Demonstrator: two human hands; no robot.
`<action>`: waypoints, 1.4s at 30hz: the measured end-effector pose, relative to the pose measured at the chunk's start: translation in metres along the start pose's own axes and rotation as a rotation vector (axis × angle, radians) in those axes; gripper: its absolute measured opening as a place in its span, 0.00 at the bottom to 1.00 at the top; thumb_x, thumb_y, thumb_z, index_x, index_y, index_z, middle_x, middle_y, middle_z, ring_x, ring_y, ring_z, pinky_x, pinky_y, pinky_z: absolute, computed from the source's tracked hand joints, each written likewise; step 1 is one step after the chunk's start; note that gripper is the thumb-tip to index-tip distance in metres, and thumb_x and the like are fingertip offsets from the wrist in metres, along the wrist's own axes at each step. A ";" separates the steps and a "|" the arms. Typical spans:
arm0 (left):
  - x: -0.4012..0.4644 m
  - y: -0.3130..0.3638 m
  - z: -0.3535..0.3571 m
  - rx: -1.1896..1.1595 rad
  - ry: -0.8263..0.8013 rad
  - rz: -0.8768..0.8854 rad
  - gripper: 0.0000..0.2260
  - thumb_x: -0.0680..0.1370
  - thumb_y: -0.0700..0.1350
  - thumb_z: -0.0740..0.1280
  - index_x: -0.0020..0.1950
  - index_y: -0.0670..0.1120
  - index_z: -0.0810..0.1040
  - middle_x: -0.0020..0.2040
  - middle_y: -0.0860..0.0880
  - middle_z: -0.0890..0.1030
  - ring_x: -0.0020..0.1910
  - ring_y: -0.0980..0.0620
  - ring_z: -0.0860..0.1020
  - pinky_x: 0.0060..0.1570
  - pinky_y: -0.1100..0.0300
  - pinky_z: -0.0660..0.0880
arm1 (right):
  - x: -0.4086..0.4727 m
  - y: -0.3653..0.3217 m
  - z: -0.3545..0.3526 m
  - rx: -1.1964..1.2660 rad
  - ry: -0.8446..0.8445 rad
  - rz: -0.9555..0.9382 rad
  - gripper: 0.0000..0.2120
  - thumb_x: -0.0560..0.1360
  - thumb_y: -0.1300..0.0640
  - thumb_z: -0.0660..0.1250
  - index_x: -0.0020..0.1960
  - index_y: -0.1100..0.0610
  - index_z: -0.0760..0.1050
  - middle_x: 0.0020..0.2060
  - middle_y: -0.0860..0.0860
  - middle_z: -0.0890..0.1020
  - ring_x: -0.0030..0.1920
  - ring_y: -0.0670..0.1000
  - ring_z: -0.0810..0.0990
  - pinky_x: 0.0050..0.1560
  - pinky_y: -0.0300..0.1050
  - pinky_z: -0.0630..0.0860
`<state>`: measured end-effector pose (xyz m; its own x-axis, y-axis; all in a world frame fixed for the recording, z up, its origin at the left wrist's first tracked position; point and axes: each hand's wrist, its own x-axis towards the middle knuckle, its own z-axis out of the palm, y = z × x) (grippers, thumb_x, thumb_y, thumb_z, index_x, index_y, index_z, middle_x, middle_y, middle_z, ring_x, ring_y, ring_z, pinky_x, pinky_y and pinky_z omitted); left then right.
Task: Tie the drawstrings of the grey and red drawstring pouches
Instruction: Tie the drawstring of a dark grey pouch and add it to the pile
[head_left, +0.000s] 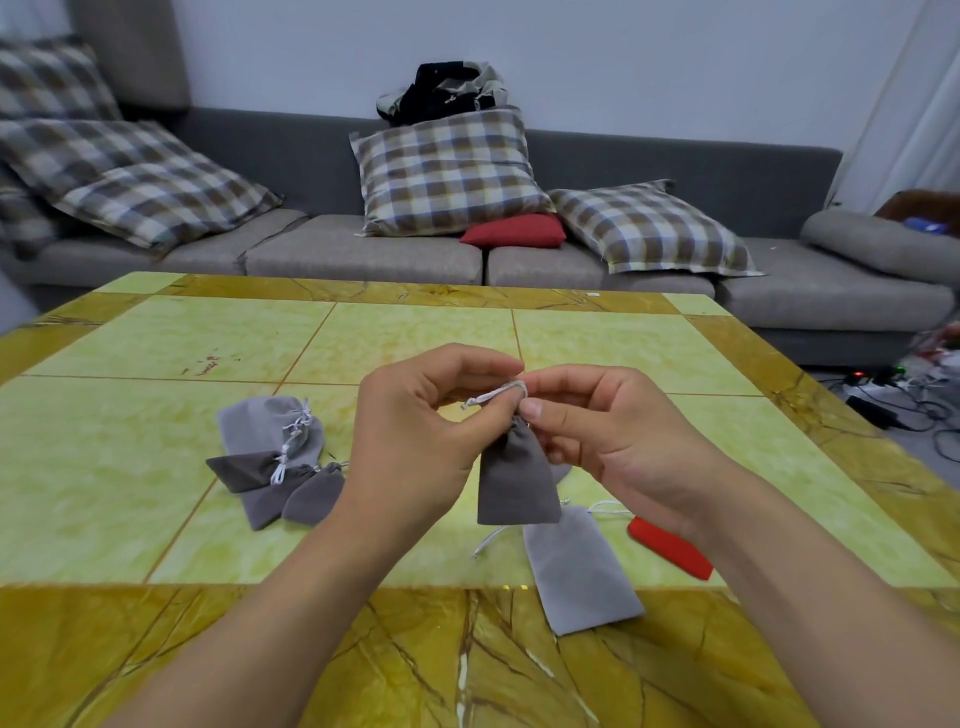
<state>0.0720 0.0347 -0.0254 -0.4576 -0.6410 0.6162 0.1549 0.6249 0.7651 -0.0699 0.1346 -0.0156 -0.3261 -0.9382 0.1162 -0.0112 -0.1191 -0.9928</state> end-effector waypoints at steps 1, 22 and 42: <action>0.000 0.000 0.000 -0.011 -0.005 -0.001 0.11 0.72 0.38 0.76 0.47 0.53 0.84 0.42 0.57 0.86 0.44 0.59 0.84 0.46 0.65 0.78 | 0.000 0.000 0.000 -0.001 0.009 0.002 0.16 0.70 0.59 0.72 0.55 0.65 0.82 0.52 0.66 0.84 0.45 0.56 0.80 0.39 0.40 0.77; 0.005 0.004 0.001 -0.243 -0.077 -0.089 0.11 0.72 0.34 0.73 0.48 0.49 0.84 0.44 0.55 0.87 0.45 0.57 0.85 0.46 0.67 0.78 | 0.001 -0.002 -0.004 -0.032 0.074 -0.121 0.11 0.71 0.58 0.70 0.49 0.64 0.83 0.44 0.62 0.84 0.42 0.56 0.82 0.41 0.45 0.78; 0.012 -0.007 -0.009 0.219 -0.190 0.112 0.06 0.78 0.38 0.69 0.43 0.44 0.85 0.33 0.51 0.83 0.32 0.56 0.81 0.37 0.62 0.78 | 0.003 -0.017 -0.009 0.575 0.067 0.030 0.08 0.73 0.64 0.55 0.36 0.57 0.64 0.32 0.52 0.67 0.30 0.47 0.58 0.28 0.38 0.63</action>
<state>0.0734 0.0190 -0.0216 -0.6067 -0.4808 0.6331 0.0308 0.7816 0.6231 -0.0786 0.1369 0.0012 -0.3778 -0.9234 0.0680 0.5079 -0.2681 -0.8186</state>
